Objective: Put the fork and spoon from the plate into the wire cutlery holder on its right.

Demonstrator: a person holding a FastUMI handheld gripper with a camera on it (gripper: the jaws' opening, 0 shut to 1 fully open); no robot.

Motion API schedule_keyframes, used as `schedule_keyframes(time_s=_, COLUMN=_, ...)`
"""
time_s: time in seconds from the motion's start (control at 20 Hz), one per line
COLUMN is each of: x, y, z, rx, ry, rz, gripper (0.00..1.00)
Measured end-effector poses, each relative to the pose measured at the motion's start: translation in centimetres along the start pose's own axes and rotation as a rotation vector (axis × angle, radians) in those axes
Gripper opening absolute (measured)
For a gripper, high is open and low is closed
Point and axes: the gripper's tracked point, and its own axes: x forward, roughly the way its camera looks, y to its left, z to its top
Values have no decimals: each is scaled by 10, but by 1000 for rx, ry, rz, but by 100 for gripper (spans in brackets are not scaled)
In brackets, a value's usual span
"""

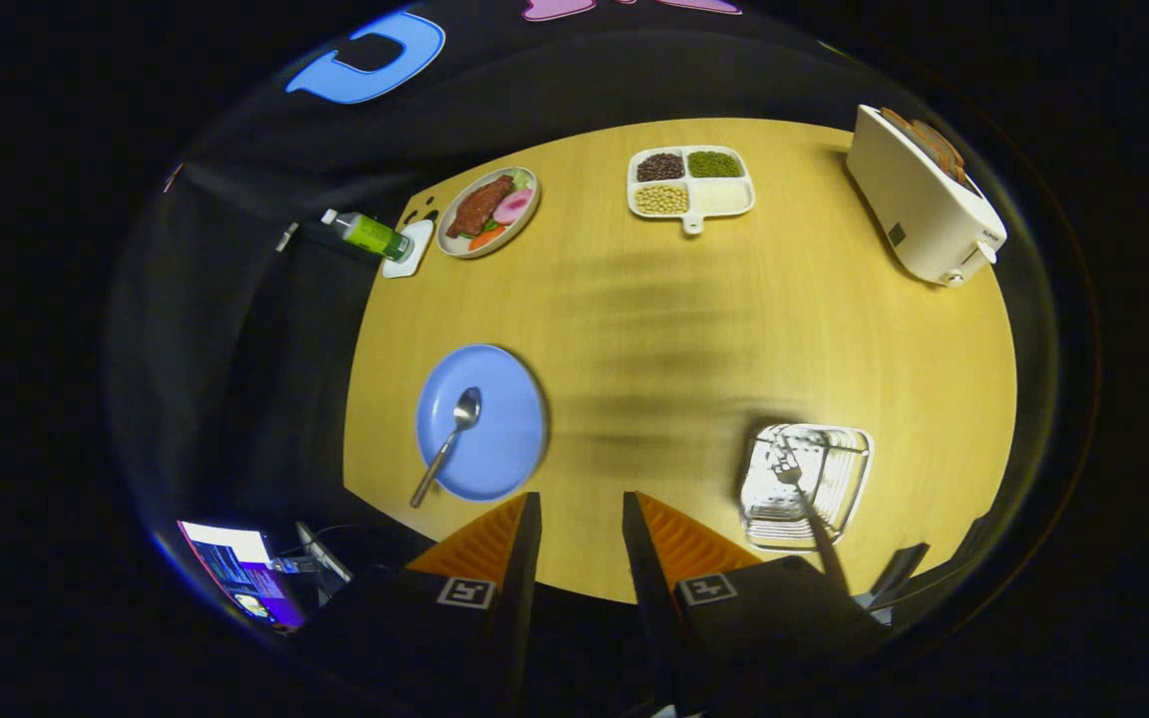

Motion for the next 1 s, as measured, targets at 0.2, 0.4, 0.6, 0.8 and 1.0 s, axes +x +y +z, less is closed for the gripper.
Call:
schedule_keyframes(time_s=0.2, x=39, y=65, z=-16, rx=55, ry=42, rz=75, gripper=70)
schedule_keyframes(time_s=0.4, x=88, y=118, z=-26, rx=158, ry=90, rz=128, gripper=70)
schedule_keyframes(time_s=0.6, x=140, y=143, z=-40, rx=207, ry=135, rz=94, gripper=70)
schedule_keyframes(time_s=0.8, x=177, y=152, z=-49, rx=239, ry=177, rz=49, gripper=70)
schedule_keyframes(time_s=1.0, x=210, y=153, z=-56, rx=266, ry=187, rz=-3, gripper=71)
